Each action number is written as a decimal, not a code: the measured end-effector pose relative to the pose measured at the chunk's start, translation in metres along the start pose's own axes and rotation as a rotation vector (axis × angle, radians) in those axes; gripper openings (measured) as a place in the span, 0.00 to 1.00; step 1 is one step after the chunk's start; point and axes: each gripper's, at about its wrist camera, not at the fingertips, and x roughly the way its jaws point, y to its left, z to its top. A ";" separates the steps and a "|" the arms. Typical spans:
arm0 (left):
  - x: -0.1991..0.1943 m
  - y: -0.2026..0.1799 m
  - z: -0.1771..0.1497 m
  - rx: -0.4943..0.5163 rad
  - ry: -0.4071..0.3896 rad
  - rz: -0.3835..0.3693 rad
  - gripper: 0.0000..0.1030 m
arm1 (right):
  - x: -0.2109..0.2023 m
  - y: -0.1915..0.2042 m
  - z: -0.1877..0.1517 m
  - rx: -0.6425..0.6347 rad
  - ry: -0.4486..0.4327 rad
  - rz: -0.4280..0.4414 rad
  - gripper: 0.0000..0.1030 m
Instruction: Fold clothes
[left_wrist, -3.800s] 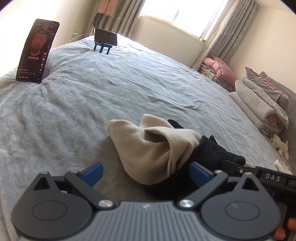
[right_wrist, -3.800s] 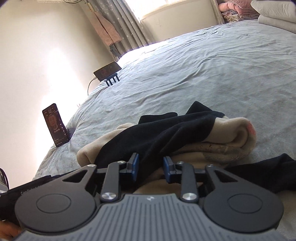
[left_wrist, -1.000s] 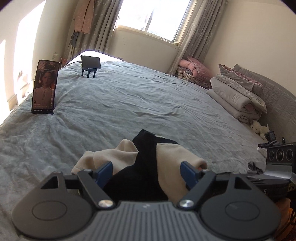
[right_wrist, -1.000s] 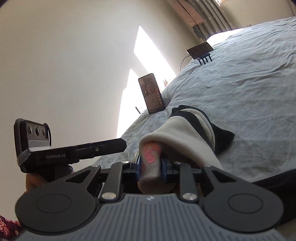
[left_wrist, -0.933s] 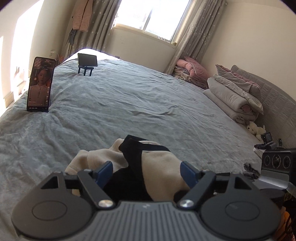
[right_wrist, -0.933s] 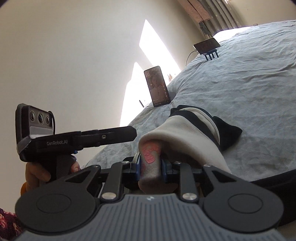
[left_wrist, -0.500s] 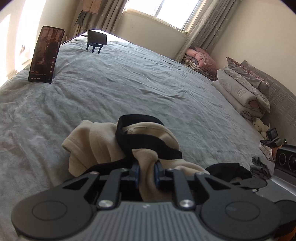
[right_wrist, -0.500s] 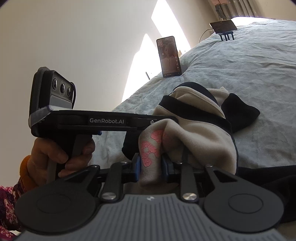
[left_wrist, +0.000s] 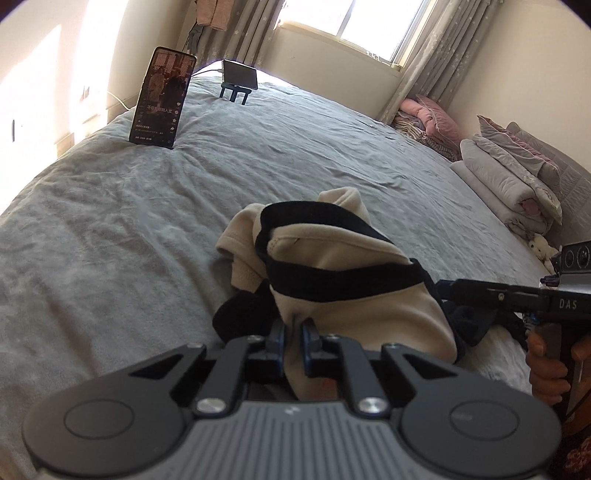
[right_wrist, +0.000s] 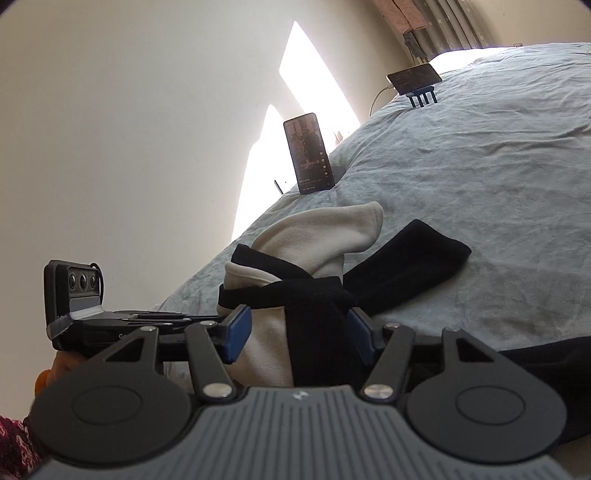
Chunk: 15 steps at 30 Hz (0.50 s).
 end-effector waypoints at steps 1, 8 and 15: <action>0.000 0.001 -0.001 -0.002 0.001 0.001 0.09 | 0.003 -0.004 0.000 0.011 0.005 -0.014 0.60; 0.006 0.000 -0.001 0.006 0.006 0.004 0.09 | 0.017 -0.039 -0.004 0.177 0.033 0.033 0.60; 0.013 0.008 -0.005 -0.020 0.017 0.013 0.09 | 0.016 -0.068 0.002 0.339 -0.010 0.137 0.60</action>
